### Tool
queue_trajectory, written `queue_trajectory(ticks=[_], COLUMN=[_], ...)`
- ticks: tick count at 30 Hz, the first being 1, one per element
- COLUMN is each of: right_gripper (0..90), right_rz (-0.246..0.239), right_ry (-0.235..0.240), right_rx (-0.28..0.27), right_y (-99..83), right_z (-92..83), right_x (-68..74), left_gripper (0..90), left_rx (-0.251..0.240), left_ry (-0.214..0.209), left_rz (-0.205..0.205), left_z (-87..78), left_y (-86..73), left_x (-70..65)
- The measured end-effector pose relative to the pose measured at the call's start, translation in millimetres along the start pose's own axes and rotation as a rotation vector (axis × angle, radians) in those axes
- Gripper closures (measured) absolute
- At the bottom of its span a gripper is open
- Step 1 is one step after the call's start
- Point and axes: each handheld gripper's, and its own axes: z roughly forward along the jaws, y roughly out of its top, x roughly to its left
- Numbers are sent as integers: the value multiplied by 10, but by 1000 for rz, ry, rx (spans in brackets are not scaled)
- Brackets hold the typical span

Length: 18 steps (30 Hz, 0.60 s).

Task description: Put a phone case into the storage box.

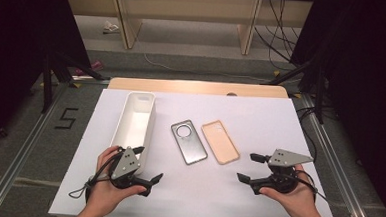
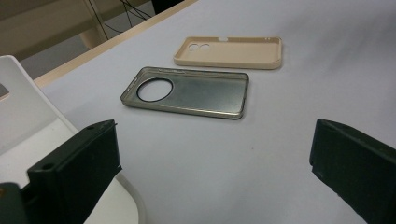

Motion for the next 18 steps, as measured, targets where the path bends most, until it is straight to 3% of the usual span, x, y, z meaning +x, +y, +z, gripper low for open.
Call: queue_trajectory(ticks=[5,7,8,9,13,15,16,18], right_gripper=[237,321,321,513,847,898,900,900], right_rz=[3,2,2,10,2,-22,-37,-36], right_ry=[-17,-27,-27,-38,-50,-73,-87,-87], right_rx=[-1,11,11,25,131,163,203,215], right_y=[-2,10,10,61,156,176,246,316], right_z=[8,20,20,49,198,253,400,532], right_x=[-20,-23,-23,-26,-30,-18,-2,5], left_gripper=[12,16,16,18,23,23,24,25], left_rx=[-5,-8,-5,-1,-8,-2,2,2], left_ry=[0,3,3,1,3,-1,-4,-3], left_rz=[-5,-5,1,-1,-2,5,11,10], left_z=[3,1,-3,-8,-9,-3,4,6], left_y=[4,7,3,-7,10,10,11,12], left_x=[-3,-4,-5,-10,-14,-30,-34,-34])
